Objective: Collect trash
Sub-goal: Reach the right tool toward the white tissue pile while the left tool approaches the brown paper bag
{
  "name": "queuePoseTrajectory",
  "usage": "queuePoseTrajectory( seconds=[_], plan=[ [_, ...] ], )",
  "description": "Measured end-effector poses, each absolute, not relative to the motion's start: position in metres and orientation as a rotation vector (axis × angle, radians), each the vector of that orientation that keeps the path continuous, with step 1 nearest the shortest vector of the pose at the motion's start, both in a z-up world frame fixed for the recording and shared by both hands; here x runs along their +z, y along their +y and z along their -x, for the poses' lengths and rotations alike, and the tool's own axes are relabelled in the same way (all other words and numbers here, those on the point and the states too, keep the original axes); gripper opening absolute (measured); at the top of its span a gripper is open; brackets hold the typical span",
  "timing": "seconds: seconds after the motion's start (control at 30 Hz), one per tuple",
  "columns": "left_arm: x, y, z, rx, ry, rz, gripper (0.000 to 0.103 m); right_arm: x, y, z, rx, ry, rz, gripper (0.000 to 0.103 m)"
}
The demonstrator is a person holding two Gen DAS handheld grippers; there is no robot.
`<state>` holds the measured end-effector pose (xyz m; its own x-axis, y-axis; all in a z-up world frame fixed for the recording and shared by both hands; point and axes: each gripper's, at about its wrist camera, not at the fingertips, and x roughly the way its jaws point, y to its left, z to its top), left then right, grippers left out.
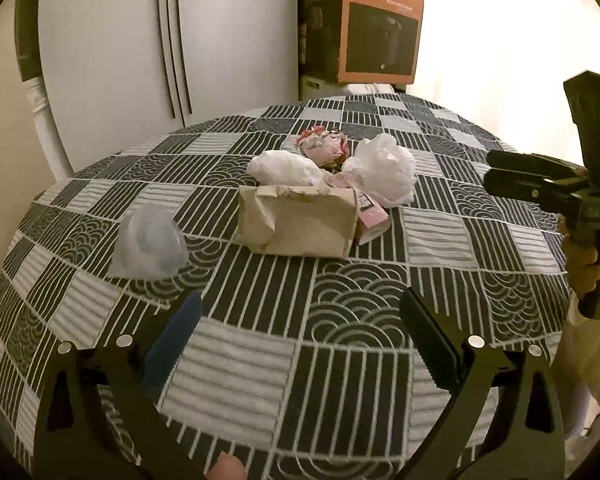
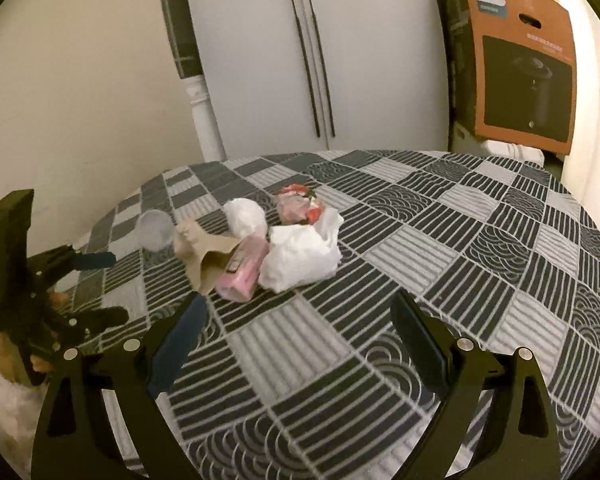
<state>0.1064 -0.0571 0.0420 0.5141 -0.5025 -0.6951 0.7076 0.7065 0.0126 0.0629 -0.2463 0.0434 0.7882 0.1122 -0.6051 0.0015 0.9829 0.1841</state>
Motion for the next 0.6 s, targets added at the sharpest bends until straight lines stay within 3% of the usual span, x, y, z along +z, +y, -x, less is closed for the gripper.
queuePoseTrajectory(
  seconds=[0.6],
  plan=[
    [0.029, -0.100, -0.172, -0.834, 0.840, -0.312, 0.097, 0.020, -0.259, -0.156, 0.045, 0.792, -0.243, 0.089]
  ],
)
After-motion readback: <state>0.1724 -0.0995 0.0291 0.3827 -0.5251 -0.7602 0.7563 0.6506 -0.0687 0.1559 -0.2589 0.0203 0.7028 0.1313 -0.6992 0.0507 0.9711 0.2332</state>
